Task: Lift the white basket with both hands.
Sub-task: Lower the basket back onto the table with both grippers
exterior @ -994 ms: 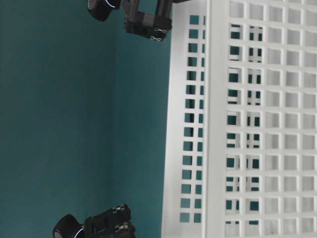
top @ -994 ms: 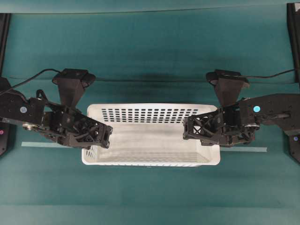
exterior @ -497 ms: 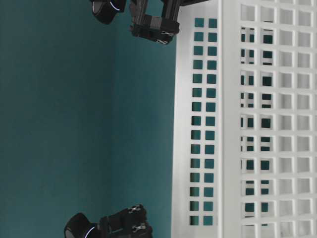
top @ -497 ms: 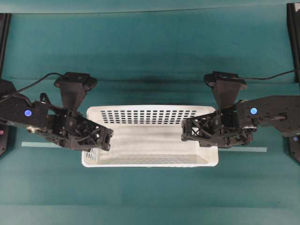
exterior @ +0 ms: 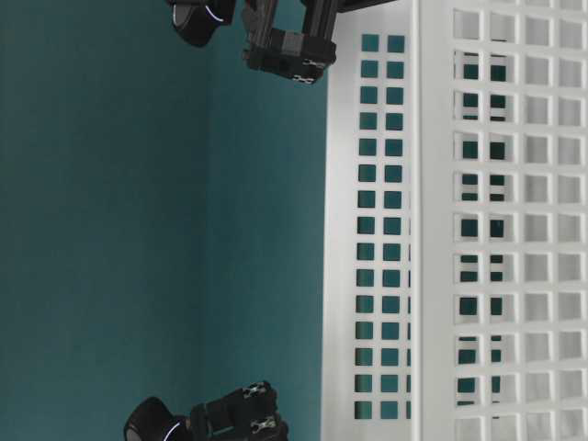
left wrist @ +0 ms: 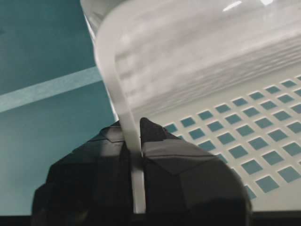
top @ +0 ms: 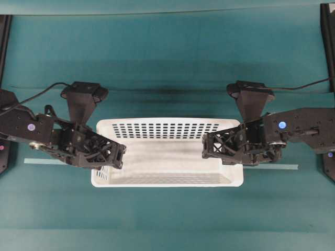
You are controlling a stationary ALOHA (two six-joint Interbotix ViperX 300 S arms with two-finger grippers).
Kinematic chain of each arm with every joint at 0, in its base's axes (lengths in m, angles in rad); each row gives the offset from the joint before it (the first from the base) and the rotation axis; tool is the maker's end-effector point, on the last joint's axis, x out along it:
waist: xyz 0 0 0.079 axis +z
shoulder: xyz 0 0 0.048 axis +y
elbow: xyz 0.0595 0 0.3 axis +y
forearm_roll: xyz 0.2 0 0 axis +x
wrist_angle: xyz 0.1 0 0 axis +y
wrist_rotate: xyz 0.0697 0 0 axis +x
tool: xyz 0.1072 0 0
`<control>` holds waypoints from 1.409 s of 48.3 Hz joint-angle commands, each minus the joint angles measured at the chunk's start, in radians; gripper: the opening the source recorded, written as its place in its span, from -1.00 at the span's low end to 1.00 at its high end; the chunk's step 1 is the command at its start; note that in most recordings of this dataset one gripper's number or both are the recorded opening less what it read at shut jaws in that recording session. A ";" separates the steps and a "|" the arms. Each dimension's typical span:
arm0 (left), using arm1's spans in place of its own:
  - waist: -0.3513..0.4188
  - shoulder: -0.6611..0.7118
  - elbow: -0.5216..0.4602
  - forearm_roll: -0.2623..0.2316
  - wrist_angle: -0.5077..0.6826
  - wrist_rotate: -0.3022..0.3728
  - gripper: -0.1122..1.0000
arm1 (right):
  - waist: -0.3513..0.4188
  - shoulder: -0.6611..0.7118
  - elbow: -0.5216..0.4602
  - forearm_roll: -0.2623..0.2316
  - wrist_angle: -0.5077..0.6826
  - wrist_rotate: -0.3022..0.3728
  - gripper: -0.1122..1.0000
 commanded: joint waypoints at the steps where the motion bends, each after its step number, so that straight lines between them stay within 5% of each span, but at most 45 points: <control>1: -0.014 -0.002 0.002 0.006 -0.091 0.020 -0.86 | 0.000 0.029 0.011 -0.011 -0.037 -0.020 -0.50; 8: -0.014 -0.002 0.008 0.006 -0.103 0.020 -0.82 | -0.002 0.029 0.018 -0.011 -0.054 -0.018 -0.42; 15: -0.014 -0.005 0.020 0.006 -0.117 0.021 -0.60 | -0.002 0.028 0.023 -0.011 -0.054 -0.018 0.21; 24: -0.014 -0.026 0.049 0.006 -0.118 0.014 0.27 | -0.012 0.026 0.026 -0.037 -0.057 -0.018 0.92; 32: -0.002 -0.044 0.057 0.006 -0.107 0.017 0.94 | -0.018 0.028 0.025 -0.038 -0.063 -0.015 0.90; 68: 0.034 -0.153 0.057 0.006 -0.061 0.028 0.89 | -0.044 -0.097 0.071 -0.043 -0.072 -0.006 0.91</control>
